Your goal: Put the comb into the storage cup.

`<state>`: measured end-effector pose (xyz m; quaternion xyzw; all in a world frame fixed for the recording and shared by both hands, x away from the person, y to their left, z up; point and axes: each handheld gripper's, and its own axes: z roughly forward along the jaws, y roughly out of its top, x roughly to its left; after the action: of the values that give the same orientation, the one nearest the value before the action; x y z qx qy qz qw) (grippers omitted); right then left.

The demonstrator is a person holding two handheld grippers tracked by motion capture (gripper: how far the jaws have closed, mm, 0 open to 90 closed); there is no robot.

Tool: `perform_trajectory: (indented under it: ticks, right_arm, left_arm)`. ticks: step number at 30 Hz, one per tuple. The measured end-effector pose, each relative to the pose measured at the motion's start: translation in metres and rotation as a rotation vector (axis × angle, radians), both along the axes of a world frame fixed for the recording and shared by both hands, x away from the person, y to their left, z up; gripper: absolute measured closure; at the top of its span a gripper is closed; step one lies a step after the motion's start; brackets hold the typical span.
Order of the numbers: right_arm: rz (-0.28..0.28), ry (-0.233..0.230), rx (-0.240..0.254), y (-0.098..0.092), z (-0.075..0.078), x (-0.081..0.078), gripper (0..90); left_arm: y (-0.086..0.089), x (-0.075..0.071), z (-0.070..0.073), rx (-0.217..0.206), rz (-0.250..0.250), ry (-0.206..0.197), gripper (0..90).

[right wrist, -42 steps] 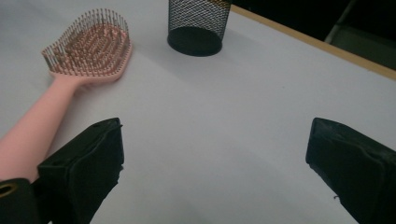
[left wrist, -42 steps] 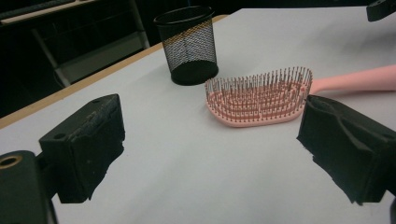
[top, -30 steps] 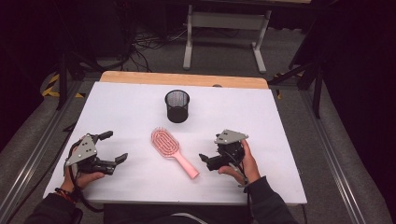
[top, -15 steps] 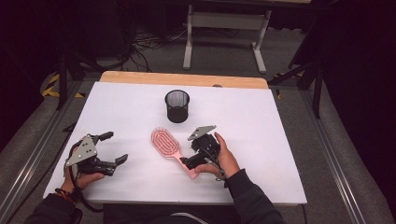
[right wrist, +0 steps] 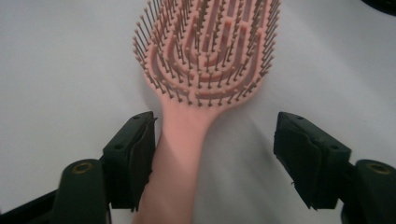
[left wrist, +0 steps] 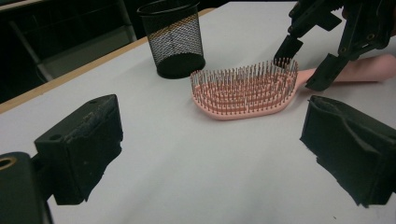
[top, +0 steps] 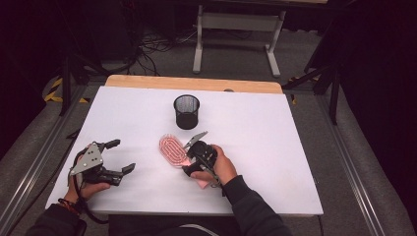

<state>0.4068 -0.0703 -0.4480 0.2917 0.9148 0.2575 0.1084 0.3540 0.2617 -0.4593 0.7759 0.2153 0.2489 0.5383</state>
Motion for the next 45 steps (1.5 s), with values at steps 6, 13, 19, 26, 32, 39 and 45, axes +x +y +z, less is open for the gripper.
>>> perform_trajectory:
  ticks: [6, 13, 19, 26, 32, 39, 45]
  right_arm:
    - [0.009, 0.002, 0.005, 0.006, -0.003, -0.001, 44.5]
    - [-0.009, 0.002, 0.008, 0.005, -0.003, 0.001, 50.4]
    - [-0.012, -0.017, 0.008, 0.004, -0.003, 0.000, 67.9]
    - [0.019, -0.036, 0.022, 0.002, -0.004, -0.001, 69.0]
    - [0.023, -0.054, 0.045, -0.001, -0.005, -0.002, 69.2]
    - [0.005, -0.116, 0.077, -0.007, -0.002, -0.004, 69.3]
    - [-0.017, -0.193, 0.141, -0.013, 0.006, -0.008, 69.3]
  left_arm:
    - [-0.003, -0.002, 0.000, 0.015, -0.005, -0.006, 6.2]
    - [-0.003, -0.001, 0.000, 0.021, -0.005, -0.002, 6.5]
    - [-0.004, -0.001, -0.001, 0.022, -0.010, 0.004, 6.8]
    - [-0.005, 0.001, -0.002, 0.028, -0.009, 0.019, 7.3]
    - [-0.008, 0.002, -0.003, 0.032, -0.006, 0.021, 7.8]
    - [-0.009, 0.003, -0.002, 0.029, 0.002, 0.025, 8.1]
    - [-0.014, 0.005, -0.002, 0.028, 0.005, 0.031, 8.0]
